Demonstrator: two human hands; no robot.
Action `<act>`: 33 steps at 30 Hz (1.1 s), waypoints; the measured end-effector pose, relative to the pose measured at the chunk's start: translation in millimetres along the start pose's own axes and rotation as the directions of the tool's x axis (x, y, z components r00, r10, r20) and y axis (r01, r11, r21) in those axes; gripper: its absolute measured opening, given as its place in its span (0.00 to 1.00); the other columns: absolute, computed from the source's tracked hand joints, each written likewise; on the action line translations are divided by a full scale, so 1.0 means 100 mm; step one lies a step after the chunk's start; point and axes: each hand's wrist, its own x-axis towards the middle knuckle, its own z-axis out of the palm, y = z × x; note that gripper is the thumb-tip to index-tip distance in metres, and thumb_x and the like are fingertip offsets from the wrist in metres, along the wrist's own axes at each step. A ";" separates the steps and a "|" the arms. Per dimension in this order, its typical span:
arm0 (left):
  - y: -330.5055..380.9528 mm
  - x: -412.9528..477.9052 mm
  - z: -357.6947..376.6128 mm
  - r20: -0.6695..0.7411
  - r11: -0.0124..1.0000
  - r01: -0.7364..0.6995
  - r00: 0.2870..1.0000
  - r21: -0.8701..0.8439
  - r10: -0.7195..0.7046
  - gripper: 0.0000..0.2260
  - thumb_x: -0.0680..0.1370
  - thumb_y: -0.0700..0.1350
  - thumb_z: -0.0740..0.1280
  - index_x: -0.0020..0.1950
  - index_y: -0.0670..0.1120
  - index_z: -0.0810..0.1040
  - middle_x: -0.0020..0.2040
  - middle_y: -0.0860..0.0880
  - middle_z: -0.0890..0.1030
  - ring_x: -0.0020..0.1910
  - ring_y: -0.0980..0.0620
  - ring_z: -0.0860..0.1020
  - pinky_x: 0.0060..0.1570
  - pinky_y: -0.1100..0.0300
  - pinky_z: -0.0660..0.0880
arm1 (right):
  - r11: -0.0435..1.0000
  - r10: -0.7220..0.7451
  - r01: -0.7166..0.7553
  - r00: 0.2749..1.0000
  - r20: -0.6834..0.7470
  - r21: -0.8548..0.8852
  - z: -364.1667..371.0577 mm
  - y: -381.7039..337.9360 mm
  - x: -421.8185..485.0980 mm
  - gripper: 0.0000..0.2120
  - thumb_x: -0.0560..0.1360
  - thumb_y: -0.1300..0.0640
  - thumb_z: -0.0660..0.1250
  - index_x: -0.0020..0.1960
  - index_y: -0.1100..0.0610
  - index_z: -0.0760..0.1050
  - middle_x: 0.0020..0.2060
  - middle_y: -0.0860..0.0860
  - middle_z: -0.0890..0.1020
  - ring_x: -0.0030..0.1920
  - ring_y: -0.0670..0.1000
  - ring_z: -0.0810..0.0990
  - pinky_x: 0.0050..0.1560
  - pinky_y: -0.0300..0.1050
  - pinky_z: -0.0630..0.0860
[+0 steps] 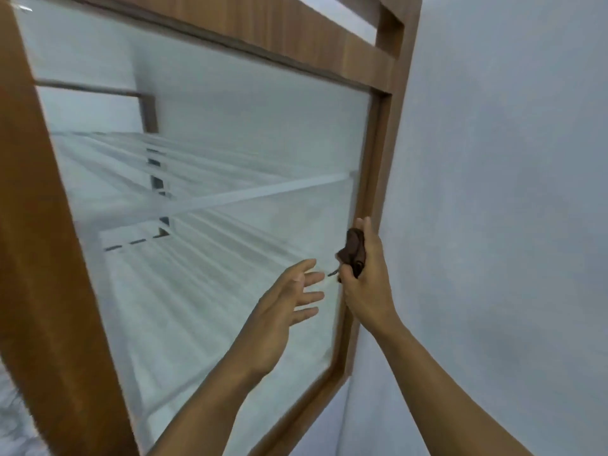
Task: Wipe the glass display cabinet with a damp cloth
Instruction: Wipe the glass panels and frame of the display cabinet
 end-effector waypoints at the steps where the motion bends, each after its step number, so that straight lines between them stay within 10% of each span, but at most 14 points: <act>1: 0.10 0.08 0.03 -0.013 1.000 -0.009 1.000 0.000 0.009 0.20 0.80 0.62 0.52 0.70 0.61 0.71 0.65 0.60 0.80 0.61 0.59 0.81 0.60 0.62 0.78 | 0.999 -0.048 0.047 0.999 -0.025 -0.010 -0.01 0.08 0.18 0.39 0.76 0.75 0.62 0.81 0.57 0.51 0.65 0.46 0.62 0.60 0.27 0.69 0.54 0.23 0.72; 4: 0.40 0.27 0.05 -0.053 0.999 -0.047 0.997 0.011 0.048 0.23 0.79 0.65 0.53 0.69 0.59 0.73 0.64 0.58 0.81 0.62 0.54 0.81 0.64 0.53 0.77 | 0.982 -0.188 0.187 0.979 -0.077 -0.019 0.00 0.15 0.71 0.41 0.74 0.68 0.65 0.82 0.50 0.52 0.60 0.43 0.59 0.60 0.38 0.72 0.58 0.38 0.78; 12: 0.99 0.56 -0.17 -0.132 0.979 -0.194 0.971 0.067 0.201 0.25 0.79 0.66 0.53 0.68 0.55 0.75 0.64 0.52 0.83 0.62 0.47 0.82 0.63 0.47 0.79 | 0.900 -0.426 0.422 0.807 -0.409 -0.105 0.19 -0.08 1.35 0.27 0.73 0.74 0.65 0.72 0.63 0.72 0.63 0.49 0.77 0.65 0.40 0.71 0.68 0.39 0.71; 15: 1.00 0.61 -0.20 -0.147 0.966 -0.234 0.957 0.110 0.249 0.23 0.82 0.63 0.51 0.69 0.55 0.74 0.64 0.53 0.82 0.62 0.48 0.82 0.60 0.55 0.80 | 0.847 -0.519 0.531 0.822 -0.237 -0.015 0.36 -0.10 1.26 0.29 0.77 0.63 0.62 0.77 0.64 0.62 0.76 0.57 0.66 0.79 0.53 0.59 0.77 0.59 0.61; 19: 0.98 0.69 -0.20 -0.200 0.930 -0.289 0.921 0.226 0.335 0.22 0.82 0.59 0.50 0.69 0.54 0.75 0.65 0.52 0.82 0.63 0.47 0.81 0.59 0.55 0.80 | 0.758 -0.651 0.644 0.758 -0.041 -0.105 0.34 0.09 1.44 0.36 0.82 0.39 0.51 0.81 0.61 0.47 0.81 0.54 0.48 0.82 0.58 0.43 0.80 0.62 0.41; 25: 1.05 0.67 0.05 -0.273 0.652 -0.448 0.654 0.612 0.706 0.18 0.83 0.57 0.54 0.68 0.55 0.76 0.68 0.51 0.79 0.70 0.46 0.76 0.65 0.56 0.76 | 0.829 -0.541 0.558 0.784 -0.306 -0.035 0.40 -0.32 1.92 0.28 0.83 0.49 0.52 0.79 0.61 0.58 0.73 0.55 0.56 0.76 0.63 0.56 0.75 0.68 0.57; 30: 1.07 0.65 -0.02 -0.202 0.323 -0.266 0.397 0.908 0.895 0.18 0.82 0.46 0.51 0.69 0.51 0.71 0.67 0.57 0.74 0.69 0.47 0.74 0.68 0.44 0.72 | 0.368 -0.928 0.928 0.370 -0.031 0.049 0.58 -0.64 1.43 0.29 0.79 0.58 0.63 0.77 0.60 0.56 0.76 0.54 0.60 0.80 0.58 0.56 0.81 0.60 0.48; 33: 1.07 0.55 -0.12 -0.243 0.298 -0.109 0.355 0.948 0.903 0.18 0.82 0.46 0.51 0.69 0.53 0.71 0.67 0.55 0.73 0.70 0.52 0.72 0.70 0.49 0.70 | 0.520 -0.853 0.853 0.515 -0.087 -0.045 0.48 -0.24 1.56 0.29 0.79 0.54 0.59 0.78 0.58 0.56 0.78 0.54 0.59 0.81 0.57 0.53 0.80 0.62 0.48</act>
